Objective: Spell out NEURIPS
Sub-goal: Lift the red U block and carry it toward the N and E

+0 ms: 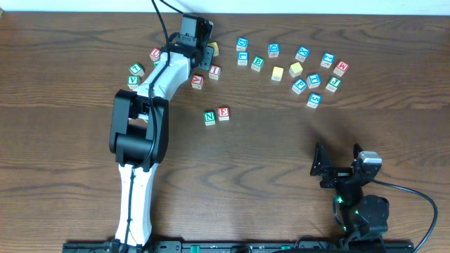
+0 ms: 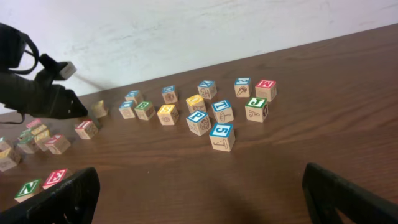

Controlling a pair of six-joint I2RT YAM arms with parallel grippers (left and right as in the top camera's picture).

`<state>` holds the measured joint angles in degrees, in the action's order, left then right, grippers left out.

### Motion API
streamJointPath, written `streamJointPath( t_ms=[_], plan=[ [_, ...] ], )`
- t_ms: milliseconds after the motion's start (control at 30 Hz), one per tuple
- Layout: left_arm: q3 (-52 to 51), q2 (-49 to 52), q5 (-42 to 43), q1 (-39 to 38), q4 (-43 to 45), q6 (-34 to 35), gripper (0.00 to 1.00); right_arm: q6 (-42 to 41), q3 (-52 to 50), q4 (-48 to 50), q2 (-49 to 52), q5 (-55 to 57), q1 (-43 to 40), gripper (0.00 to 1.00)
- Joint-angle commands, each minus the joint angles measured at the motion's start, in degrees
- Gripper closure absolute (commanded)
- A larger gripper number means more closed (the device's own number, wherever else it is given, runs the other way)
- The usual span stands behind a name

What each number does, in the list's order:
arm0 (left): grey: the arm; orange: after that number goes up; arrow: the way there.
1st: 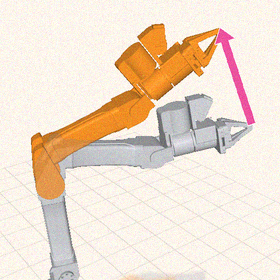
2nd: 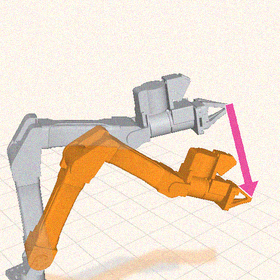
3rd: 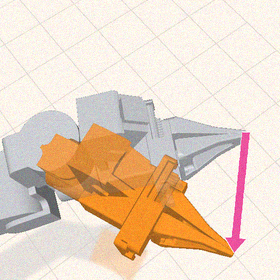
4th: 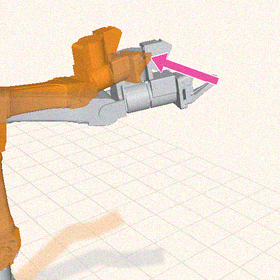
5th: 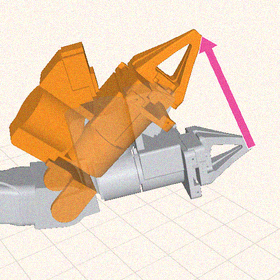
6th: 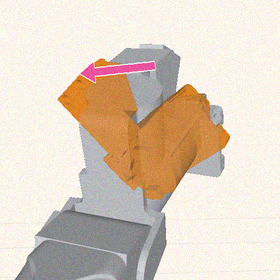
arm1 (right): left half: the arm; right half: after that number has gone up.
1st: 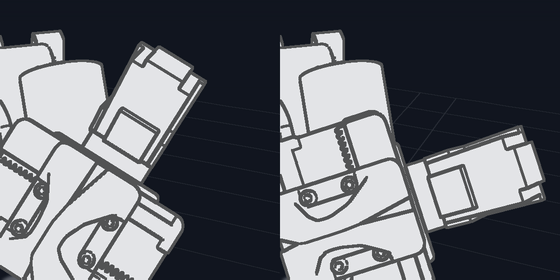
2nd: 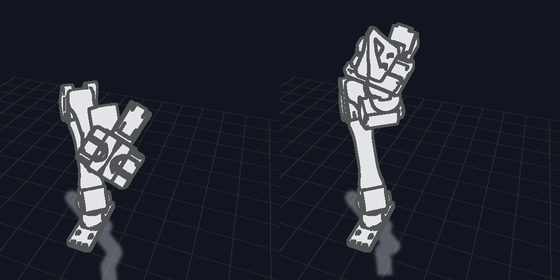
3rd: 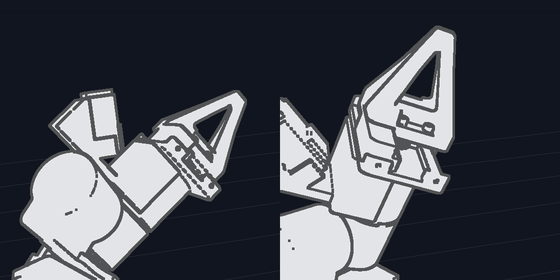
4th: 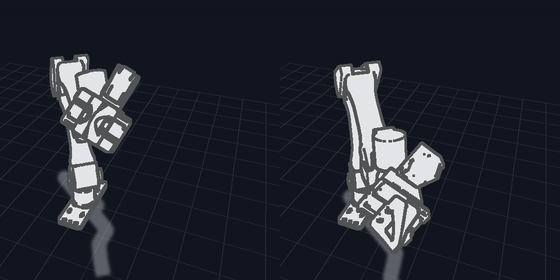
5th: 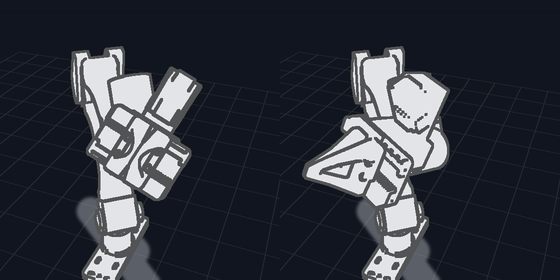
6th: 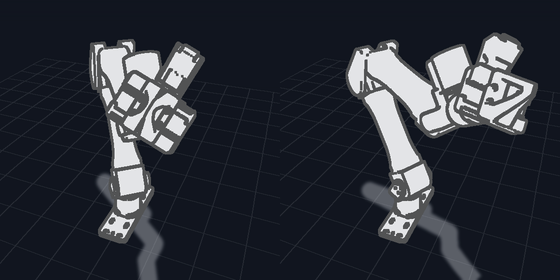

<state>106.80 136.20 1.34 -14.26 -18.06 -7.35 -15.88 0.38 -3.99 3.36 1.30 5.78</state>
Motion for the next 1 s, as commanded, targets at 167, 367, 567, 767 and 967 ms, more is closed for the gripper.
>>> streamJointPath(
  t_ms=[167, 367, 567, 767, 967],
  plan=[
    [-0.6, 1.3, -0.1, 0.3, -0.2, 0.2, 0.50, 0.2, -0.1, -0.2, -0.1, 0.3, -0.5, 0.01],
    [-1.6, 1.3, -0.1, 0.3, -0.2, 0.2, 0.51, 0.2, -0.1, -0.2, -0.1, 0.3, -0.5, 0.01],
    [-1.7, 1.3, -0.1, 0.3, 0.6, 0.2, 0.64, 0.2, -0.1, -0.2, -0.1, 0.3, -0.5, 0.01],
    [-1.7, 1.3, -0.1, 0.3, 0.6, 0.2, 0.65, 0.2, -0.1, -0.2, -0.1, 0.3, -0.5, 0.01],
    [-1.7, 1.3, -0.1, 0.3, 0.7, 0.2, 0.65, 0.2, -0.1, -0.2, -0.1, 0.3, -0.5, 0.01]
  ],
)
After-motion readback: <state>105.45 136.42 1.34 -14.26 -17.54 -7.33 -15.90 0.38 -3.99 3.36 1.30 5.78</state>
